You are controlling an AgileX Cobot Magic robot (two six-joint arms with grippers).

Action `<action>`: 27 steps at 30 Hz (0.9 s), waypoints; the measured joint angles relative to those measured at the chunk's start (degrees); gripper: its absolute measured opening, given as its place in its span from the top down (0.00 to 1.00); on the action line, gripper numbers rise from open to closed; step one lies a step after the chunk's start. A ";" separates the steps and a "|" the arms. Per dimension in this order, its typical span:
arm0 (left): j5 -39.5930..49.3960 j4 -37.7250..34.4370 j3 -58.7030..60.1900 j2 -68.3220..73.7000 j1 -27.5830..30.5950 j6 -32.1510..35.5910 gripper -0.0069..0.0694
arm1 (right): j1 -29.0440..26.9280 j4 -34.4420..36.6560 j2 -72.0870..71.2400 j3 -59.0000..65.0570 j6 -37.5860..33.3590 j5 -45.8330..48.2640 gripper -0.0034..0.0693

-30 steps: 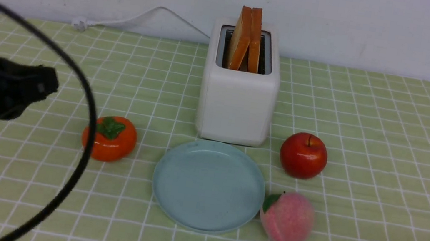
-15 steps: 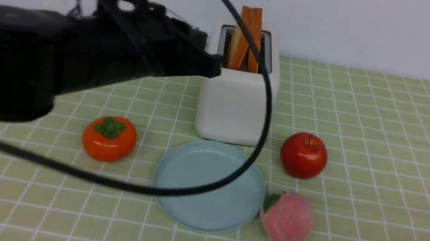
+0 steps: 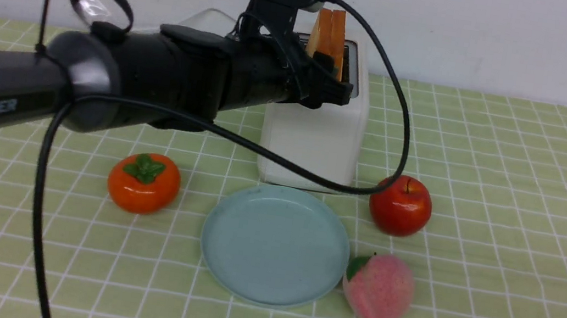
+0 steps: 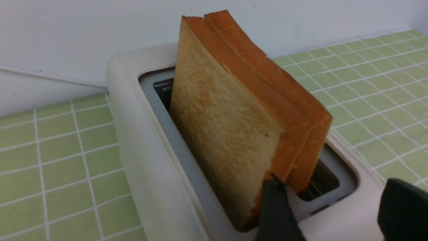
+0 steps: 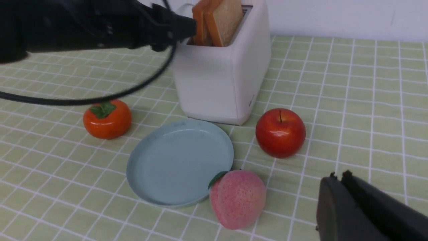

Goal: Take toasted bread from bread machine on green coffee tablecloth place on plate.
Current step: 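Reach for a toast slice standing in the toaster with the left gripper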

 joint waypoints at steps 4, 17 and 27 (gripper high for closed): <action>-4.35 0.13 -3.14 3.51 0.01 0.50 0.38 | 0.00 1.25 0.00 0.00 -1.43 0.00 0.92; -5.43 3.09 -7.17 5.40 -0.01 0.50 0.44 | 0.00 2.23 0.00 0.00 -1.83 -0.45 0.91; -6.15 3.68 -8.52 7.49 -0.01 0.50 0.44 | 0.00 3.00 0.00 0.00 -1.87 -0.83 0.91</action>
